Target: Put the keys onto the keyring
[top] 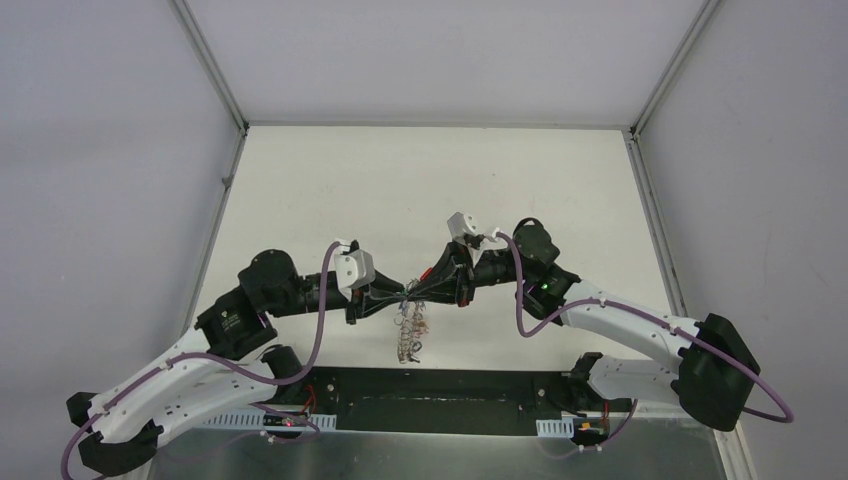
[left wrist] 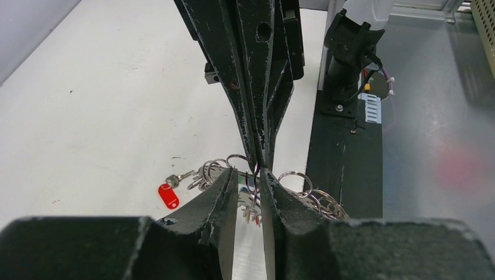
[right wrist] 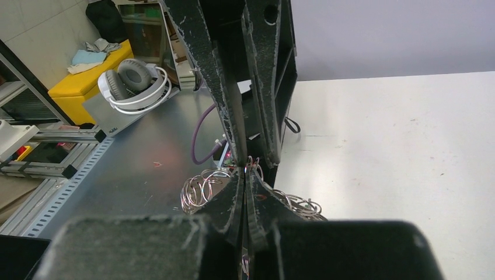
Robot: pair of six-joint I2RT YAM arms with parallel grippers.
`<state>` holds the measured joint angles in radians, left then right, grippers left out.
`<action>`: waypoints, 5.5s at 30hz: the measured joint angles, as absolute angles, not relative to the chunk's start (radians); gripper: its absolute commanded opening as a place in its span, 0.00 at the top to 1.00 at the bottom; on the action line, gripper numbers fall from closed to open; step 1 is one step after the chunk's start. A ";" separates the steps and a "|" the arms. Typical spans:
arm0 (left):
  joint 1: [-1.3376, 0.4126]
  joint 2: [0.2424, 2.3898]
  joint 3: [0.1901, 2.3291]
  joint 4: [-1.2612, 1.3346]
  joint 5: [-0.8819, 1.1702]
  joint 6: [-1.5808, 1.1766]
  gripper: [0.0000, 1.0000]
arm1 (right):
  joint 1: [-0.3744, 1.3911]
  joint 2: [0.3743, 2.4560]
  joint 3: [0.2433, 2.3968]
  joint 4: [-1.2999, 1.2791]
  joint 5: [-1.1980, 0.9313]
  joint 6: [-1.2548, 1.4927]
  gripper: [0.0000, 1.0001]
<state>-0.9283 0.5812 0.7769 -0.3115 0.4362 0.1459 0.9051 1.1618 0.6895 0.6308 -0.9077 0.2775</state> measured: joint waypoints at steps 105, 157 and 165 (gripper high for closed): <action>-0.969 1.309 1.779 -1.442 0.292 0.469 0.59 | 0.981 1.270 0.743 0.708 -0.736 0.308 1.00; -0.970 0.649 0.945 -0.578 0.391 0.179 0.75 | 0.975 1.161 0.705 0.605 -0.808 0.229 1.00; -0.970 0.632 0.946 -0.628 0.374 0.196 0.82 | 0.975 1.160 0.705 0.606 -0.807 0.229 1.00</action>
